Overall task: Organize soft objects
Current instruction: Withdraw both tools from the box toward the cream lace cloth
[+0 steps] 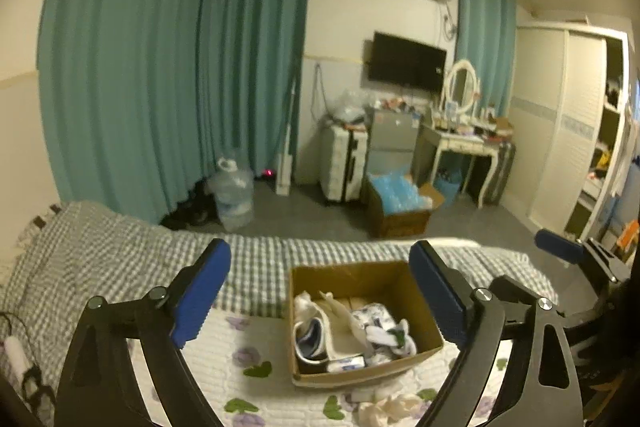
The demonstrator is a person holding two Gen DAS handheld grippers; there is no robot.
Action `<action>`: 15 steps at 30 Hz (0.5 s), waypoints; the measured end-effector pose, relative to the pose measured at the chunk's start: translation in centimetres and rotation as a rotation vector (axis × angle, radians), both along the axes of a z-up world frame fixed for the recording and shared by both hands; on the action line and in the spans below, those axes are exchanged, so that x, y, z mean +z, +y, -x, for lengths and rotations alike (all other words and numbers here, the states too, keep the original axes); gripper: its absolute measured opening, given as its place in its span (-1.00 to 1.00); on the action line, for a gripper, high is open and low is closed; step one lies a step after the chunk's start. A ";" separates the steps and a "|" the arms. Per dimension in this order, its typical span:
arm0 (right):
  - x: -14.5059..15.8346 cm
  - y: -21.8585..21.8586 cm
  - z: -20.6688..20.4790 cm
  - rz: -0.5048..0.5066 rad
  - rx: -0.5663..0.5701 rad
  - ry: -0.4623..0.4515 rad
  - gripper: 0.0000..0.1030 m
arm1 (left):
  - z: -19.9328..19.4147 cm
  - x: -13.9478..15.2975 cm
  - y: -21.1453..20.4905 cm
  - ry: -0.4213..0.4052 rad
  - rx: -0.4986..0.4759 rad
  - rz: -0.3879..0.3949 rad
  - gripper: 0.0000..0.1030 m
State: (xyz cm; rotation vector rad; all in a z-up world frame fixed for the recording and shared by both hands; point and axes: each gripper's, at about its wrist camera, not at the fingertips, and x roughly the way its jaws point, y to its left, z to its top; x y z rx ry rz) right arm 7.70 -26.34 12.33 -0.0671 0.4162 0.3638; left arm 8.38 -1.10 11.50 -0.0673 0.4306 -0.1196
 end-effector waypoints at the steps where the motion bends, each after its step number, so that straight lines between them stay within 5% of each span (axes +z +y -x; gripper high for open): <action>1: 0.6 0.2 0.9 0.000 0.005 -0.017 1.00 | 0.6 0.3 0.3 -0.017 0.004 0.000 0.79; 15: 0.7 0.9 7.6 0.069 0.009 -0.115 1.00 | 6.0 -0.5 1.3 -0.098 -0.035 -0.034 0.79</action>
